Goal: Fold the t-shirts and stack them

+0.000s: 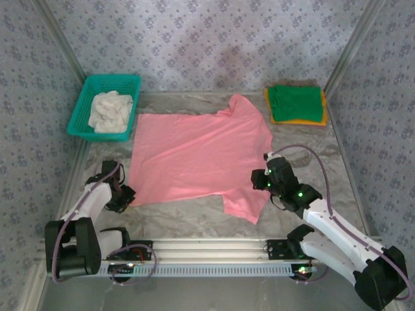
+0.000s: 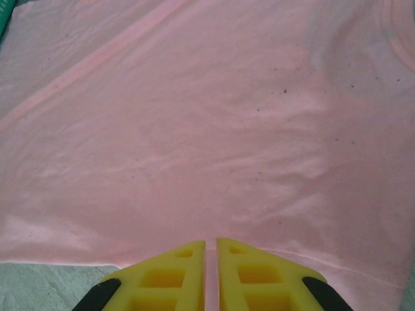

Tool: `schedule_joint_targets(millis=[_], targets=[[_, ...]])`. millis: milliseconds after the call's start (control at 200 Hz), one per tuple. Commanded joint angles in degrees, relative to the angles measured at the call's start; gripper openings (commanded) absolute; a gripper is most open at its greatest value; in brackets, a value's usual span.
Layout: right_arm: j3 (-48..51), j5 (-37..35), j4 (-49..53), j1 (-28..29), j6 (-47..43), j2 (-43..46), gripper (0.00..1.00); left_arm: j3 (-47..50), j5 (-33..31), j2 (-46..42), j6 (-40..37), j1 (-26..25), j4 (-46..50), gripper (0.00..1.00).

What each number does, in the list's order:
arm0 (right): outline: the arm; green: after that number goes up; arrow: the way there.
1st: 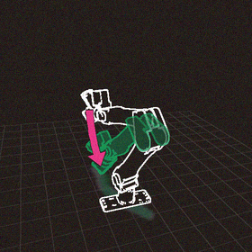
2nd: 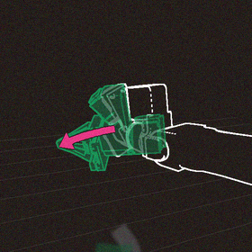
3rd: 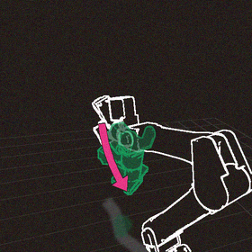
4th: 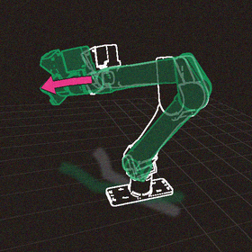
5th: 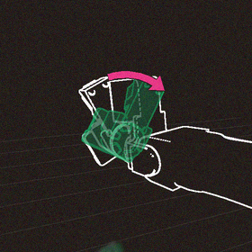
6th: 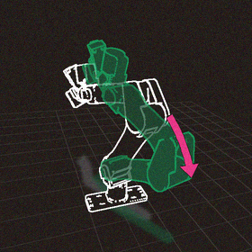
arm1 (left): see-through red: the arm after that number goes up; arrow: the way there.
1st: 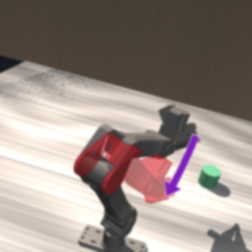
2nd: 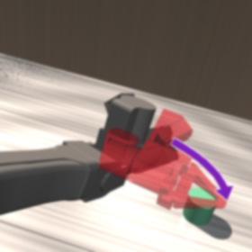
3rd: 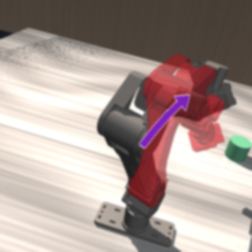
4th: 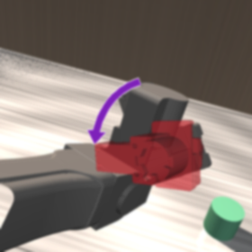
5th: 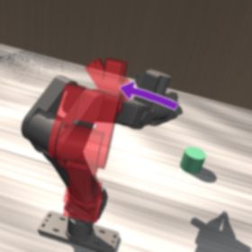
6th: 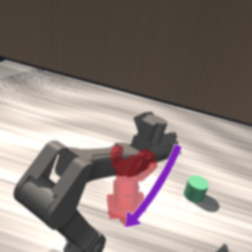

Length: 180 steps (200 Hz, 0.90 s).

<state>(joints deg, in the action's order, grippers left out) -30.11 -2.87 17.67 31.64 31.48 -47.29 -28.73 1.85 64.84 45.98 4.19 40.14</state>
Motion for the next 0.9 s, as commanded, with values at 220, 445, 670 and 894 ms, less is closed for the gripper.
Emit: schedule_joint_targets(millis=[220, 445, 670, 894], targets=[[-2.2, 1.25, 10.35, -0.7, 4.81, -0.92, 0.18, -1.66, -0.44, -4.8, -2.97, -0.34, -1.56, 0.0], [-3.85, 7.06, 28.56, 3.22, 18.85, -2.15, 0.34, -3.7, 0.75, -3.85, -4.12, -0.37, -0.63, 0.0], [1.4, 11.7, 36.08, 8.89, 32.86, 3.67, 0.51, -3.63, 3.61, -2.69, -4.06, -0.32, -3.09, 0.0], [9.61, 19.14, 20.82, 8.95, 33.9, 4.85, 0.47, -3.2, 4.26, -2.61, -4.71, -0.32, -3.92, 0.0]])
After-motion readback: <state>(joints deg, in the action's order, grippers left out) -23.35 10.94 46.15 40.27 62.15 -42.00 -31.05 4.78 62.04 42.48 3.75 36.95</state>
